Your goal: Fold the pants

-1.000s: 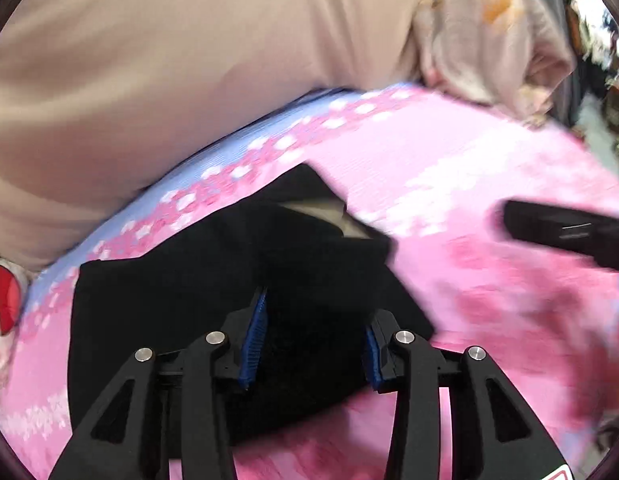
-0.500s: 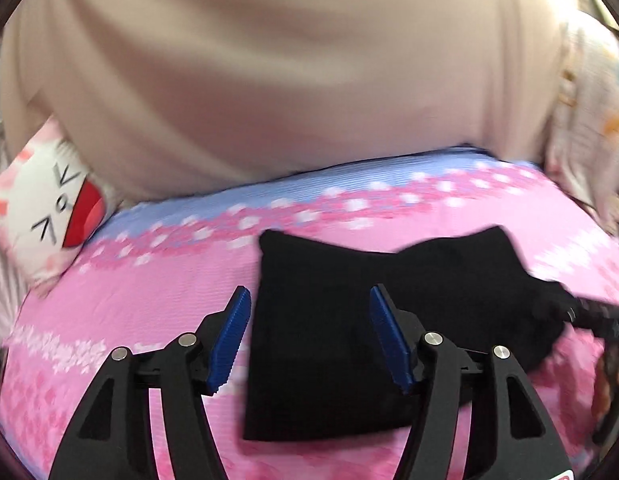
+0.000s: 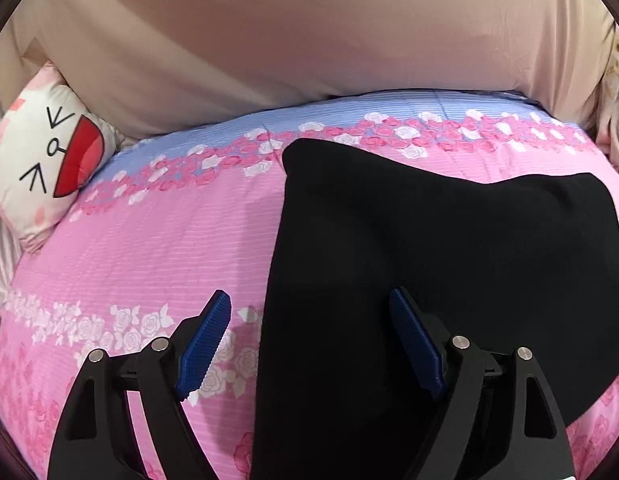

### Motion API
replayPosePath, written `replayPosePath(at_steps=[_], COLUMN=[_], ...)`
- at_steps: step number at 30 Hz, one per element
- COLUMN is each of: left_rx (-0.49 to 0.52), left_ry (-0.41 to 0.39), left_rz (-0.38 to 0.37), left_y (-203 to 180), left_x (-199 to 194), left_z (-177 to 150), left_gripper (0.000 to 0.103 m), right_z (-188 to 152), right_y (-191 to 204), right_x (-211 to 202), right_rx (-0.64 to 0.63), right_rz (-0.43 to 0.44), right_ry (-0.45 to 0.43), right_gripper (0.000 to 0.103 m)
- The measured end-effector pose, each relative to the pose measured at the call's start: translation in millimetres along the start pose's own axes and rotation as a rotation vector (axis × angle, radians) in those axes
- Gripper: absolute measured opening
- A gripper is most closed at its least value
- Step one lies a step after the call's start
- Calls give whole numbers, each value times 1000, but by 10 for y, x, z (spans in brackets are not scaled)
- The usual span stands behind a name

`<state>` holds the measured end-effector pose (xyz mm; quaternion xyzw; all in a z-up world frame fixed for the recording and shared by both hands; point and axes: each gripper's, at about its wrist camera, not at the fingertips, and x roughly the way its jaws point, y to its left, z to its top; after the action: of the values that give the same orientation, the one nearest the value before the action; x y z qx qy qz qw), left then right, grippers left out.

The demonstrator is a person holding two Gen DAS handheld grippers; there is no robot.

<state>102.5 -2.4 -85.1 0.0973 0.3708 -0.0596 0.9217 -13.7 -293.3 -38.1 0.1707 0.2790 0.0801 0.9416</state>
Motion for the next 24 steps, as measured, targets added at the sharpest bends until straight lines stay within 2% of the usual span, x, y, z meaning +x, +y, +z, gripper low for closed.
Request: replayPosePath(at_steps=[3, 5, 7, 8, 9, 10, 11, 12, 13, 14, 17, 18, 19, 20, 21, 22, 23, 24], left_rx=[-1, 1, 6, 7, 6, 8, 18, 22, 22, 21, 3, -11, -21, -22, -19, -17, -19, -25], left_ry=[-8, -15, -21, -24, -25, -28, -37, -40, -41, -42, -39, -35, -33, -34, -35, -33, -30, -29], left_rz=[25, 31, 37, 35, 35, 36, 41, 42, 41, 41, 25, 18, 13, 10, 7, 2, -5, -13], left_y=[-15, -24, -26, -22, -23, -27, -33, -39, -37, -33, -2, 15, 24, 30, 33, 43, 68, 96], left_x=[12, 7, -7, -3, 2, 4, 6, 9, 7, 6, 20, 31, 38, 43, 44, 41, 22, -1], left_z=[-33, -46, -61, -76, -59, -62, -70, -68, -71, -64, -62, -60, -59, -59, -60, -59, -55, -56], left_gripper=[85, 86, 87, 87, 87, 87, 87, 87, 87, 87, 87, 87, 88, 88, 88, 88, 88, 88], right_z=[231, 244, 196, 176, 186, 243, 314, 403, 493, 523, 505, 478, 436, 391, 404, 443, 495, 511], right_y=[424, 714, 896, 948, 946, 846, 712, 566, 513, 590, 925, 1006, 1057, 1001, 892, 865, 897, 1035], right_x=[359, 873, 1406, 1712, 1898, 2065, 2127, 2132, 2017, 1941, 1906, 2003, 2149, 2353, 2453, 2450, 2368, 2279], right_rx=[-49, -98, -136, -154, -182, -177, -105, -13, 31, 12, -51, -98, -151, -187, -174, -143, -94, -95], right_rz=[177, 253, 259, 230, 179, 145, 133, 116, 72, 92, 262, 262, 215, 105, -1, -38, 24, 128], right_ry=[76, 217, 347, 411, 432, 440, 437, 422, 366, 335, 368, 387, 412, 434, 409, 387, 354, 339], right_gripper=[29, 29, 29, 28, 26, 21, 0, 0, 0, 7, 6, 5, 4, 3, 3, 5, 7, 7])
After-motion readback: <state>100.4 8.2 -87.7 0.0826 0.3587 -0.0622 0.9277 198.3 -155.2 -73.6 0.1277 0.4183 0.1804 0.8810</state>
